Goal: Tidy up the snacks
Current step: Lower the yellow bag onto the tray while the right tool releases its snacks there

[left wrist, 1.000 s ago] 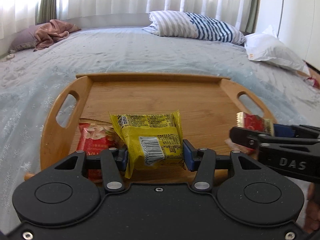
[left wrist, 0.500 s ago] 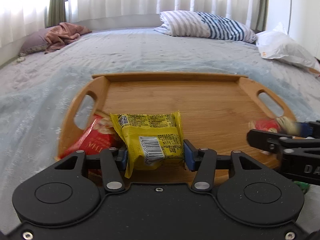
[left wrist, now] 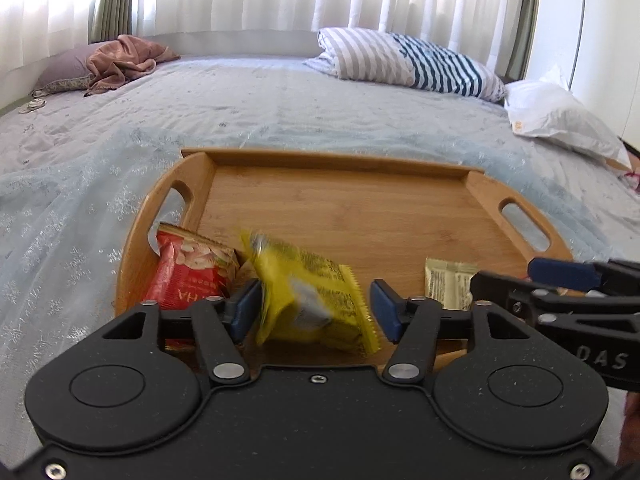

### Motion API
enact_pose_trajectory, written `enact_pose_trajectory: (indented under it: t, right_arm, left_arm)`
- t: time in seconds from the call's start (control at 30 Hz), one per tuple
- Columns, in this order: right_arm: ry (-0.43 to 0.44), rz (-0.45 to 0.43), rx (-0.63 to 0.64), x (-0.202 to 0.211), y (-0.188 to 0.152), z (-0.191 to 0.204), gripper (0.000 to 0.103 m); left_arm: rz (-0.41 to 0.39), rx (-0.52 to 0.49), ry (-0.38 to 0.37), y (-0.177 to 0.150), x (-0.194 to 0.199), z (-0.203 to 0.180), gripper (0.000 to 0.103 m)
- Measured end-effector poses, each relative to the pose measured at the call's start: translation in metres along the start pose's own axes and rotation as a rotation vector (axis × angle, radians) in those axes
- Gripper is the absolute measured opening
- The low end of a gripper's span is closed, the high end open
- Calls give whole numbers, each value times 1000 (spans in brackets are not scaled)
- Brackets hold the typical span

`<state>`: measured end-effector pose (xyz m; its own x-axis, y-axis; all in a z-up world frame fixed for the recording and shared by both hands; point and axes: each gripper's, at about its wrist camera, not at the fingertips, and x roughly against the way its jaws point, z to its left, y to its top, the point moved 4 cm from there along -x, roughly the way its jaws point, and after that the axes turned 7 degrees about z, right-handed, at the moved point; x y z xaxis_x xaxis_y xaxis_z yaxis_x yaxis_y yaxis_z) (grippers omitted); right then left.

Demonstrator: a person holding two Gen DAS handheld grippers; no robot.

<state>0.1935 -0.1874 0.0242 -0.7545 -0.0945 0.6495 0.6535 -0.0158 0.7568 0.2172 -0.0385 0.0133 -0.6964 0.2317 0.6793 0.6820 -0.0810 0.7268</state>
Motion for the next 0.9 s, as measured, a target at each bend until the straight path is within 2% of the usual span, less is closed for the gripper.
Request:
enact_pose_trajectory:
  t: [0.03, 0.23, 0.37, 0.5, 0.6, 0.77, 0.9]
  right_arm:
    - [-2, 1, -2, 0, 0, 0, 69]
    - [6, 15, -7, -8, 3, 1, 67]
    - [32, 28, 0, -20, 7, 5, 58]
    - [41, 27, 32, -25, 10, 14, 50]
    - [56, 34, 62, -26, 9, 22, 45]
    - [61, 62, 102, -29, 0, 34, 42]
    - [138, 85, 58, -27, 0, 34, 42]
  left_arm:
    - [-8, 0, -2, 1, 3, 0, 68]
    - [-38, 21, -14, 2, 19, 6, 69]
    - [-60, 42, -24, 1, 32, 12, 69]
    - [-87, 49, 16, 0, 44, 19, 69]
    - [-83, 73, 3, -3, 49, 24, 69]
    - [-68, 94, 1, -11, 50, 29, 72]
    - [-60, 104, 1, -17, 51, 31, 73]
